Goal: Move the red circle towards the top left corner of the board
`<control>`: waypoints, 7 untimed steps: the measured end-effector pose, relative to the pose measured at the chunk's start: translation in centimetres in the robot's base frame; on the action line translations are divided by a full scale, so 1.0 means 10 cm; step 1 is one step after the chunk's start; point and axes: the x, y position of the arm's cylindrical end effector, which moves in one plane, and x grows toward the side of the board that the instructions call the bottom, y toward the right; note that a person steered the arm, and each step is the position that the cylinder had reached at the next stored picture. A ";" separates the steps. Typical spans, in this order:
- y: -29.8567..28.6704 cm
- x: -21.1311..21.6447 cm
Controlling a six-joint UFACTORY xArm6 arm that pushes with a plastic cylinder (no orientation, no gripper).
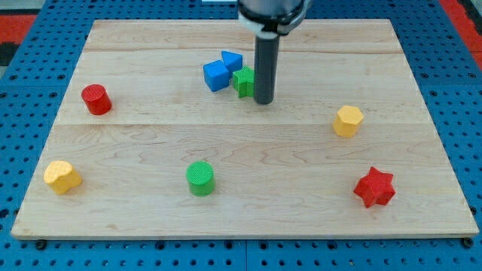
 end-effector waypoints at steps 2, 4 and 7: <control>-1.98 0.41; -2.35 0.12; -2.46 -0.26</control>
